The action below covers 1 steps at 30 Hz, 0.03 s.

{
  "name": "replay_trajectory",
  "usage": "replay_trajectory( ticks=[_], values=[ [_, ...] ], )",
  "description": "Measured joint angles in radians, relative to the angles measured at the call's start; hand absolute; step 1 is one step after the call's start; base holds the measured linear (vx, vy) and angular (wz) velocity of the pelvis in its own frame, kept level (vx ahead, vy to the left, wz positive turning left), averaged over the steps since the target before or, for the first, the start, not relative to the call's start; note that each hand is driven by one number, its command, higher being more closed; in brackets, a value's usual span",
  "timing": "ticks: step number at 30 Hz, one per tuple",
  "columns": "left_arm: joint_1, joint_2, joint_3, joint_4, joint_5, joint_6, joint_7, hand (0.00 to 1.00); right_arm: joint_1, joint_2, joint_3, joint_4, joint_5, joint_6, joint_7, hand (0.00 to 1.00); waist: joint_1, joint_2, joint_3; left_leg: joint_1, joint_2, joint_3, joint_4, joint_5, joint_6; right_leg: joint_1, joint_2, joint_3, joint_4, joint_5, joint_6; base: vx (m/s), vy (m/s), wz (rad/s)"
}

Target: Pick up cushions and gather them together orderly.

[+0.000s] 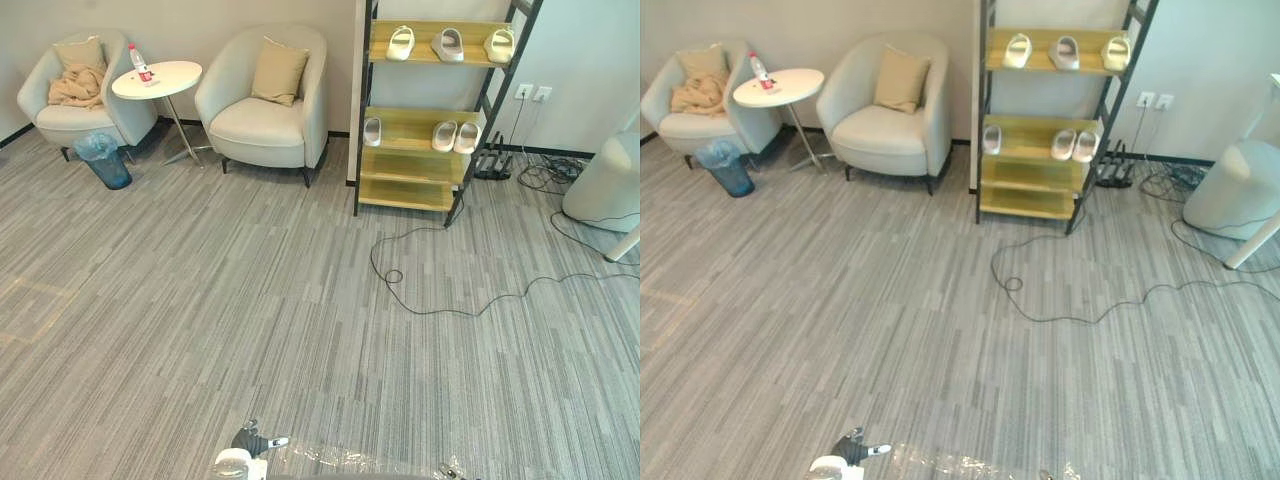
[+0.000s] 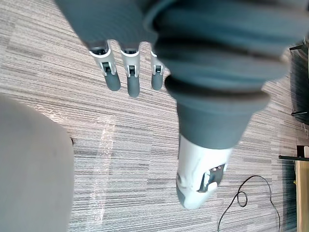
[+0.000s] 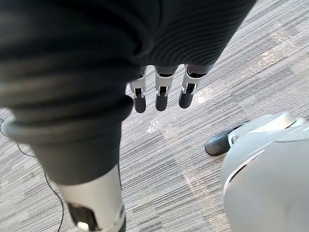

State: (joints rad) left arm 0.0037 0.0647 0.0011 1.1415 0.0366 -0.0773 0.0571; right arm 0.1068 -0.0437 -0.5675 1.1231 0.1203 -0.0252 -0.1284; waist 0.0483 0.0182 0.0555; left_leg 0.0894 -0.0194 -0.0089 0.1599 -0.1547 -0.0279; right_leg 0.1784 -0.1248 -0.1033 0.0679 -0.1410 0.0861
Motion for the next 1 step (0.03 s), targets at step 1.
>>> replay_trajectory(
  ticks=[1],
  values=[
    [0.0, 0.0, -0.001, 0.001, 0.0, 0.0, 0.0, 0.0, -0.001, -0.001, 0.0, 0.002, 0.0, 0.0, 0.0, 0.0, 0.0, 0.002, -0.006, 0.001, 0.004, -0.003, 0.0, 0.0, 0.0, 0.0, 0.003, 0.0, -0.001, 0.0, 0.0, 0.03, -0.066, -0.05]
  ],
)
